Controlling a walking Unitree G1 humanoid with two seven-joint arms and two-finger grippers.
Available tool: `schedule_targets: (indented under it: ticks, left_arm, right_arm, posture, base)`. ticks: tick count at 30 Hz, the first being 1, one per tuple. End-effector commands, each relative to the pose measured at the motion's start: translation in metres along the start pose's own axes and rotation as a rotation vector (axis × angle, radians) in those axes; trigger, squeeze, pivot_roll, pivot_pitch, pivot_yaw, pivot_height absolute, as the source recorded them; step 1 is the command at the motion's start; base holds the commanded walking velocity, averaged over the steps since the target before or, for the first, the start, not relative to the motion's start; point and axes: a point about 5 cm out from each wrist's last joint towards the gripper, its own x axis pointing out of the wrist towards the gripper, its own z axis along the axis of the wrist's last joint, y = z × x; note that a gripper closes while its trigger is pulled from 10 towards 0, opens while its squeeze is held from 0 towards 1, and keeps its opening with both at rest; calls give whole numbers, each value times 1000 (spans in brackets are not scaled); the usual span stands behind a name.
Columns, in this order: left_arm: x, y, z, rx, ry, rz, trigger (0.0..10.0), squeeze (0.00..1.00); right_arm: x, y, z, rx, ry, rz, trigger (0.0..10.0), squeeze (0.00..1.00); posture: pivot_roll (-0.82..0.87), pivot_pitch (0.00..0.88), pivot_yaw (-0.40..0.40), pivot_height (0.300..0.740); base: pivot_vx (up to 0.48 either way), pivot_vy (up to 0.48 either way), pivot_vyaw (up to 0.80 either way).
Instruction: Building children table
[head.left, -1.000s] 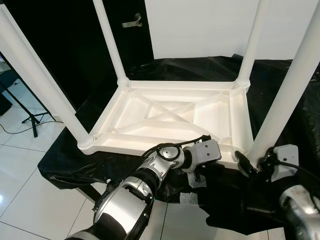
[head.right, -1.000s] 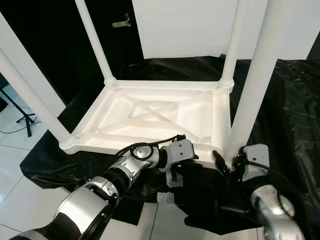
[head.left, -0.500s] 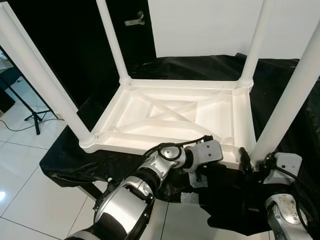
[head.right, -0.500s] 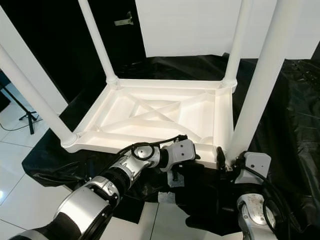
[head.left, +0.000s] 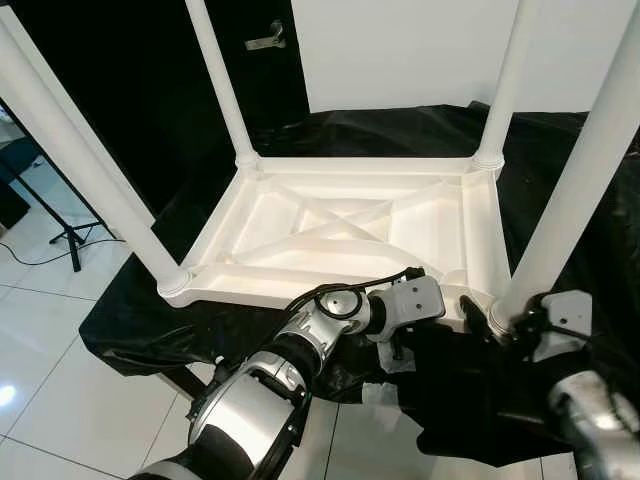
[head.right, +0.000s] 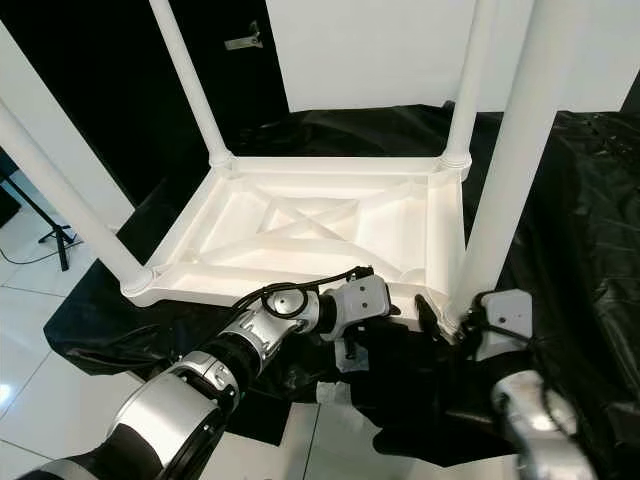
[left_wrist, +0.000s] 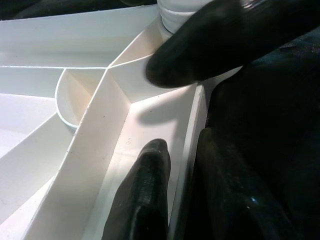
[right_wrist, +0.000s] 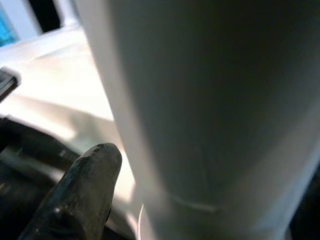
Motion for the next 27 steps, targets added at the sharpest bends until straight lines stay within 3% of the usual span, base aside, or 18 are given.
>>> schedule_targets:
  ticks: [1,2,11,18,21,22,23,25,27]
  left_arm:
    - [4,-11,-19,-61,82,59,10000,0]
    - [4,-11,-19,-61,82,60,10000,0]
    - [2,-11,-22,-62,87,64,10000,0]
    - [3,-11,-21,-59,85,59,10000,0]
    - [3,-11,-20,-57,85,57,10000,0]
    - [3,-11,-20,-57,85,57,10000,0]
    - [3,-11,-20,-58,84,58,10000,0]
    - [3,-11,-21,-59,84,58,10000,0]
    - [3,-12,-21,-59,86,54,10000,0]
  right_arm:
    - [-2,19,-18,66,96,163,4118,0]
    - [-4,18,-19,62,110,195,0,0]
    - [-9,14,-27,64,185,269,0,0]
    - [-11,29,-38,122,223,217,0,0]
    - [-8,23,-44,145,173,-207,0,0]
    - [-8,23,-44,145,173,-207,0,0]
    - [-11,26,-45,143,153,-305,0,0]
    - [-15,34,-45,155,139,-385,0,0]
    - [-13,44,-46,166,144,-370,0,0]
  posture:
    - [-8,0,119,740]
    - [-8,0,119,740]
    - [-5,0,122,740]
    - [-10,0,128,740]
    - [-7,0,122,740]
    - [-7,0,122,740]
    - [-7,0,123,740]
    - [-10,0,123,740]
    - [-13,0,125,740]
  base:
    - [0,0,0]
    - [0,0,0]
    - [0,0,0]
    - [0,0,0]
    - [0,0,0]
    - [0,0,0]
    - [0,0,0]
    - [0,0,0]
    - [0,0,0]
